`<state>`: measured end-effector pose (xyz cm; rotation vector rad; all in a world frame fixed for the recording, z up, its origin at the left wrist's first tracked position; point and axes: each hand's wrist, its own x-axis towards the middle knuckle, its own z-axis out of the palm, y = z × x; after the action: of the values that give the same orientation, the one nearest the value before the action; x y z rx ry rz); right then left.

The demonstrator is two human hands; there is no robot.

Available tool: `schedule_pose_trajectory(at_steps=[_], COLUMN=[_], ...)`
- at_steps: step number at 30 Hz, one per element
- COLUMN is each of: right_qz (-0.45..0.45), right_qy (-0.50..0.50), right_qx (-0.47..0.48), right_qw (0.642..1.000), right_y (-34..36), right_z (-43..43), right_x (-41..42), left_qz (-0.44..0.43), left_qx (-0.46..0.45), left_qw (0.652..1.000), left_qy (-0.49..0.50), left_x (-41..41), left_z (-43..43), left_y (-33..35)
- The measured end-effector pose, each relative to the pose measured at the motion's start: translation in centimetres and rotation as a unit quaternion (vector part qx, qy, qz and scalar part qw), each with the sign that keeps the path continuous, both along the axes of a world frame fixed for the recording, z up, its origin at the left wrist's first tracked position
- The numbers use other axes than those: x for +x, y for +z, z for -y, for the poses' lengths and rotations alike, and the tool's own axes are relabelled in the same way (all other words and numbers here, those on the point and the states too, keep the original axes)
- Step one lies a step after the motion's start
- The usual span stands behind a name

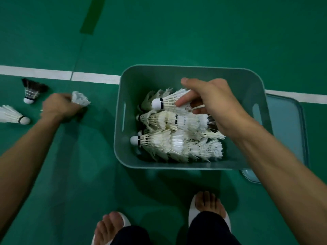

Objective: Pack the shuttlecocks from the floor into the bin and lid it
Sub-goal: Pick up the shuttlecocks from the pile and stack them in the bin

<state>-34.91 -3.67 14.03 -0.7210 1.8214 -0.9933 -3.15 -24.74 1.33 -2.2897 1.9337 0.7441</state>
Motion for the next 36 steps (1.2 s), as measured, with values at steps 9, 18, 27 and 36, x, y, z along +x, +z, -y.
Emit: schedule_pose_trajectory(at_steps=[9, 18, 27, 36], right_qz=[0.053, -0.048, -0.14, -0.117], right_qy=[-0.011, -0.01, 0.055, 0.05], right_qx=[-0.005, 0.002, 0.148, 0.188], right_qw=[0.999, 0.999, 0.977, 0.974], right_y=[-0.3, 0.9, -0.8, -1.6], right_z=[0.3, -4.7, -6.0, -5.3], right_x=[2.8, 0.2, -2.2, -1.6], left_qz=[-0.522, -0.653, -0.587, -0.561], left_qx=[0.013, -0.033, 0.08, 0.106], left_qw=[0.823, 0.754, 0.806, 0.82], left_qy=[0.222, 0.057, 0.0, 0.036], left_x=[-6.3, -10.5, -17.6, -16.7], left_z=[-10.5, -15.2, -16.4, -17.1], left_y=[6.6, 17.0, 14.0, 12.0])
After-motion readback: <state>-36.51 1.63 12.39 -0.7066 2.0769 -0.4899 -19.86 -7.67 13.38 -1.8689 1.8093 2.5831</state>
